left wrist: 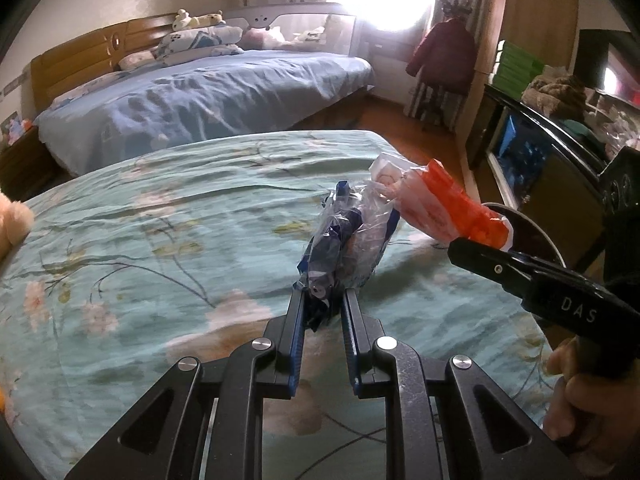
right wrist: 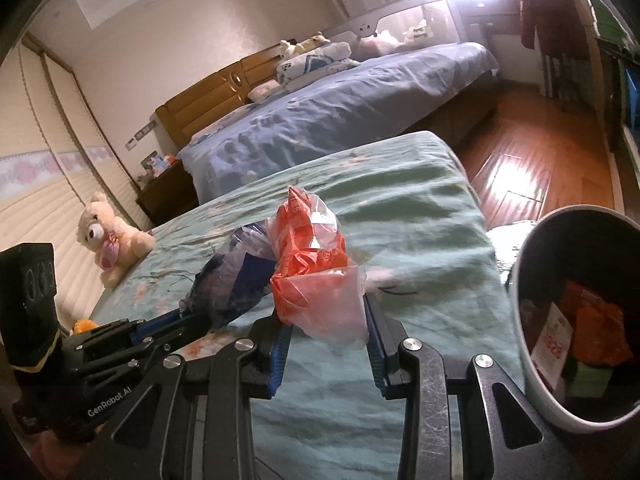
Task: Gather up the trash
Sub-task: 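Carry the plastic bottle and red-white bag over the trash bin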
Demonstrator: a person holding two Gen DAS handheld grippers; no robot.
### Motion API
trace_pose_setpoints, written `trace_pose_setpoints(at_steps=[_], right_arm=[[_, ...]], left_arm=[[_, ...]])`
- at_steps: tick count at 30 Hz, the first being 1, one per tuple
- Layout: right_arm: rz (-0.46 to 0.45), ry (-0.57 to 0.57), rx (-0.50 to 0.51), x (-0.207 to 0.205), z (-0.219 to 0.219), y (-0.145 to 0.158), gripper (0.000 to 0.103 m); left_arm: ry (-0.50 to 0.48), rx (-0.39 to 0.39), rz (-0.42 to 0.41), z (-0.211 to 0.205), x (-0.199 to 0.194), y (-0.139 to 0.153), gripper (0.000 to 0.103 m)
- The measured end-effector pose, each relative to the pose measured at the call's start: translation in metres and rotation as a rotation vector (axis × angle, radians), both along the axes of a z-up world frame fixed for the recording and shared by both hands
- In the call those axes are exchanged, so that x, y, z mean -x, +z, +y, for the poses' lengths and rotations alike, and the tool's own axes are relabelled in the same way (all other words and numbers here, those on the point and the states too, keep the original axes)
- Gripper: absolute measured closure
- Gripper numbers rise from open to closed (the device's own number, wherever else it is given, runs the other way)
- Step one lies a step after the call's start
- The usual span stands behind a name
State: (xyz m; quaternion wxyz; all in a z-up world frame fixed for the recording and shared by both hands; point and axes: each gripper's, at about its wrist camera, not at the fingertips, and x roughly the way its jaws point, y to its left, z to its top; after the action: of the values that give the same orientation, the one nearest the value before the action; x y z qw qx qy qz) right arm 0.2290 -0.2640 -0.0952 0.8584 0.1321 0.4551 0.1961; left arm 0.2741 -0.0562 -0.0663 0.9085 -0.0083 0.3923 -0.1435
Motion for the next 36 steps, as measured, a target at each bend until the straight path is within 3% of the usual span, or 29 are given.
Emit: trace_pose_setpoints(at_steps=[36], right_arm=[[-0.013, -0.166, 0.014, 0.027, -0.091, 0.012, 0.069]], left_arm=[[-0.144, 0.001, -0.008, -0.079, 0.001, 0.009, 0.087]])
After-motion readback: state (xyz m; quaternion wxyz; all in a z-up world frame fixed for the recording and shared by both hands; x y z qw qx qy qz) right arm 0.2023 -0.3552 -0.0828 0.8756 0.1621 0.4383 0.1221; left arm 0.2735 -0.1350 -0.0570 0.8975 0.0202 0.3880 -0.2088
